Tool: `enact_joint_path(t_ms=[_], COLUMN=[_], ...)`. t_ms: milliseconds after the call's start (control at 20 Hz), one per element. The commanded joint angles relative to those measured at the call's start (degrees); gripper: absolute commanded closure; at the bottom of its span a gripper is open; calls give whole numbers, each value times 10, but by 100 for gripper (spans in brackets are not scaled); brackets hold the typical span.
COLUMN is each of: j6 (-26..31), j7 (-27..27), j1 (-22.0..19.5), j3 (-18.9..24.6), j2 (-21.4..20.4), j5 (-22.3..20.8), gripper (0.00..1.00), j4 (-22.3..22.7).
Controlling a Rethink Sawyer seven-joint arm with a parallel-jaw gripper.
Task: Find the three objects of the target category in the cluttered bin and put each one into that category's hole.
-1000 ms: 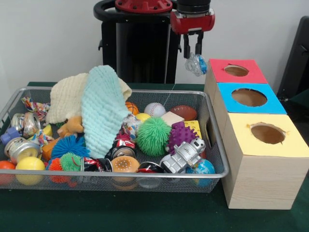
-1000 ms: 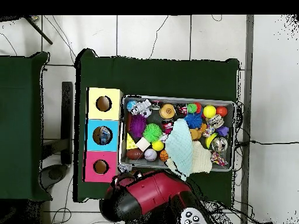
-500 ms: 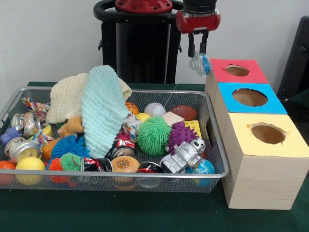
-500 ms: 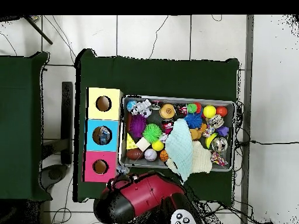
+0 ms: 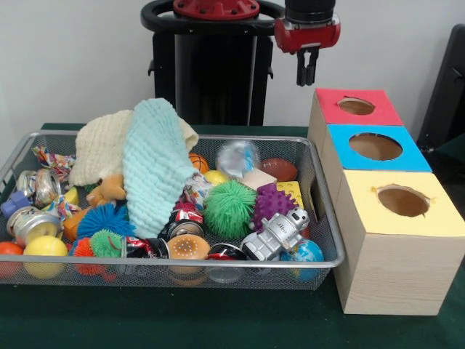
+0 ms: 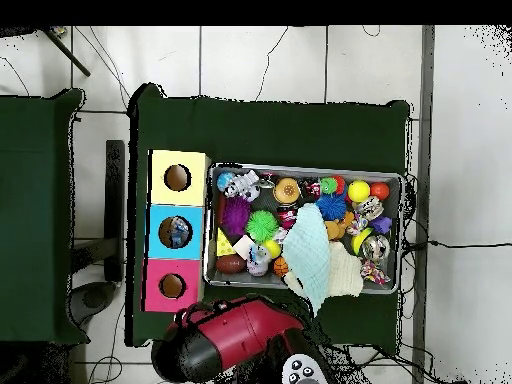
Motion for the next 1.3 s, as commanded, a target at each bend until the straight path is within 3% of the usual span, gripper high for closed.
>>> enact_joint_path(t_ms=[50,350,700,950,1300], j6=[31,67,67,88,107], j7=[45,5,-1,-22,-72], j1=[-17,-47,-59,-70,-117], j3=[10,37,36,26,40], j2=[-5,-46,-30,-26,-15], j5=[45,80,81,62,35], gripper=[100,100,100,100,100], j4=[-27,-9,-15,-40,-69])
